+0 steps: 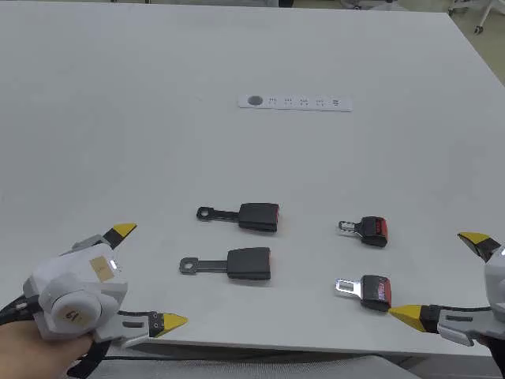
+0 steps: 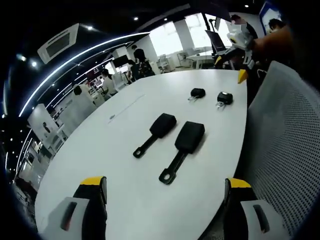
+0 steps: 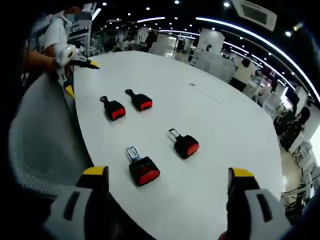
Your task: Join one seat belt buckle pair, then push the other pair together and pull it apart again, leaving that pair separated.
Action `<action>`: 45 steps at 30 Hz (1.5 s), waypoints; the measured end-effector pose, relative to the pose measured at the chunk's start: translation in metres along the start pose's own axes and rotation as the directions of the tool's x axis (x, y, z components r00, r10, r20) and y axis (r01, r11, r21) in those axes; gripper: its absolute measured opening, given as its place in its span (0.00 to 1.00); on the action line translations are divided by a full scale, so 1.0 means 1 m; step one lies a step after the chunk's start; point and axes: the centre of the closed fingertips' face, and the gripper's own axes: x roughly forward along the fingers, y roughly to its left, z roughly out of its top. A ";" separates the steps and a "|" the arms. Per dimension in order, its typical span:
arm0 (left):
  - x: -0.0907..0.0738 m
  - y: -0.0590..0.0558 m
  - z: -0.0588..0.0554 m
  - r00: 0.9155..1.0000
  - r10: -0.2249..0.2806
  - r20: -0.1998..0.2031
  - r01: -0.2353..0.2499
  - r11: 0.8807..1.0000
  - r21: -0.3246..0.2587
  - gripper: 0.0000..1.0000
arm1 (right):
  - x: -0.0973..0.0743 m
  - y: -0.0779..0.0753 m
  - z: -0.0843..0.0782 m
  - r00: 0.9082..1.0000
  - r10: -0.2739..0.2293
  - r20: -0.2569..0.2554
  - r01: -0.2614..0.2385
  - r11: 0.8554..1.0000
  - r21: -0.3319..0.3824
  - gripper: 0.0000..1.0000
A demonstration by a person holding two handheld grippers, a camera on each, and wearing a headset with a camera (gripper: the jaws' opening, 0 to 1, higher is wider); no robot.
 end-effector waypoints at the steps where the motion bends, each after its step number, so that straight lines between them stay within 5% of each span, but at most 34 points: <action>1: 0.000 0.000 0.000 1.000 -0.001 0.000 0.001 1.000 -0.002 1.00 | 0.000 0.000 0.000 1.000 0.002 0.001 -0.002 1.000 0.003 0.94; 19: 0.000 0.000 0.000 1.000 -0.003 0.005 0.003 1.000 -0.022 1.00 | -0.001 0.002 0.006 0.999 -0.002 0.035 0.001 1.000 0.026 1.00; 45: 0.003 -0.003 -0.005 1.000 -0.020 -0.013 0.019 0.999 -0.045 1.00 | 0.005 0.000 0.001 0.999 0.026 0.020 -0.026 0.999 0.022 1.00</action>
